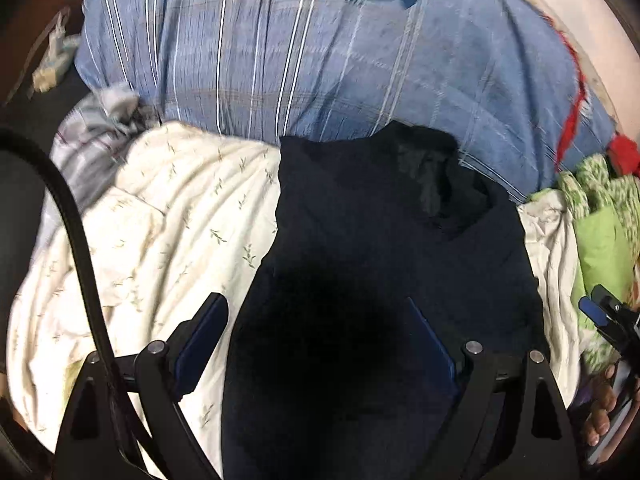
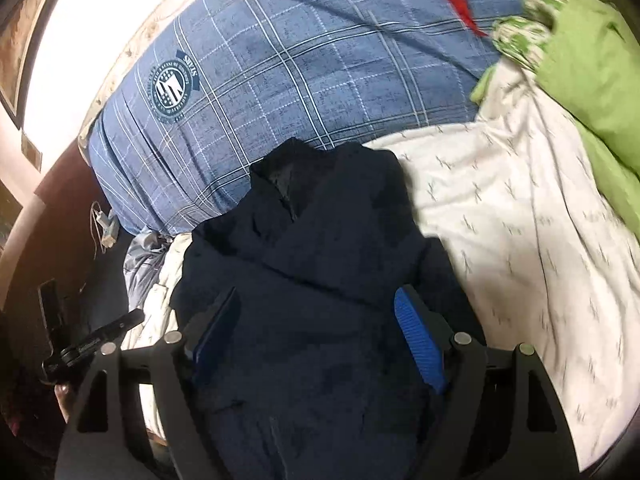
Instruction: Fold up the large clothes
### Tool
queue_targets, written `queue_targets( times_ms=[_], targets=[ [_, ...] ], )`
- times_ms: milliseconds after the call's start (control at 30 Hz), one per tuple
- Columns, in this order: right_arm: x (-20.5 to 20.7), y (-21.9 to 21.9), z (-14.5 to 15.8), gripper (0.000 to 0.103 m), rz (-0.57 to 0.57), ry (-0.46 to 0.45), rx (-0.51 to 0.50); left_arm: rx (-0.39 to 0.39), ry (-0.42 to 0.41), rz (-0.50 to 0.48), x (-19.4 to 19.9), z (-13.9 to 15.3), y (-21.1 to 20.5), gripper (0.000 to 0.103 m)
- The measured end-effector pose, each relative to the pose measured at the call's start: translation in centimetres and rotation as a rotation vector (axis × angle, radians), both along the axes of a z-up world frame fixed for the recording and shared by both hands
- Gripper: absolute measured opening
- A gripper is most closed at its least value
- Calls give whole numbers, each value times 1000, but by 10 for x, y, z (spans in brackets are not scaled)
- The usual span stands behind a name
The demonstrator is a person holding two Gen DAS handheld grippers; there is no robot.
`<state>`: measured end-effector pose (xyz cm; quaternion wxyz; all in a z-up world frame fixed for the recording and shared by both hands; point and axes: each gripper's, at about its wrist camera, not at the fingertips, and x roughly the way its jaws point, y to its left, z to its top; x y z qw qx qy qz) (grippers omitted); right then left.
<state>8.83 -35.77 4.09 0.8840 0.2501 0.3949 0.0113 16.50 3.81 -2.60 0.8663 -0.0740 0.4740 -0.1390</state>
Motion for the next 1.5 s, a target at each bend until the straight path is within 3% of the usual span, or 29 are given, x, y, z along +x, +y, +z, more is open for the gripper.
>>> queue_targets(
  times_ms=[367, 733, 833, 933, 1000, 1067, 1100, 1133, 1167, 1367, 1500],
  targets=[
    [69, -27, -18, 79, 39, 61, -11, -15, 74, 42, 86, -23, 2, 89],
    [171, -51, -54, 79, 39, 141, -46, 3, 132, 83, 177, -57, -4, 88],
    [199, -62, -63, 79, 17, 166, -70, -9, 150, 67, 195, -71, -8, 79],
    [220, -66, -78, 79, 49, 205, -53, -14, 189, 30, 211, -85, -15, 55],
    [228, -63, -87, 68, 73, 224, -61, -5, 213, 18, 220, -92, -18, 40],
    [229, -62, -92, 38, 71, 245, -71, -21, 220, 17, 225, -96, -18, 31],
    [229, -61, -93, 31, 80, 241, -61, -17, 217, 14, 227, -97, -18, 19],
    [227, -60, -93, 13, 90, 238, -60, -11, 214, 5, 229, -97, -19, 11],
    [225, -60, -93, 9, 89, 235, -62, -10, 209, -9, 230, -96, -19, 7],
    [205, -73, -63, 6, 32, 112, -41, -59, 84, -45, 232, -49, -8, 0],
    [199, -79, -42, 6, 10, 50, -69, -41, -7, -54, 233, -19, -6, 0]
  ],
)
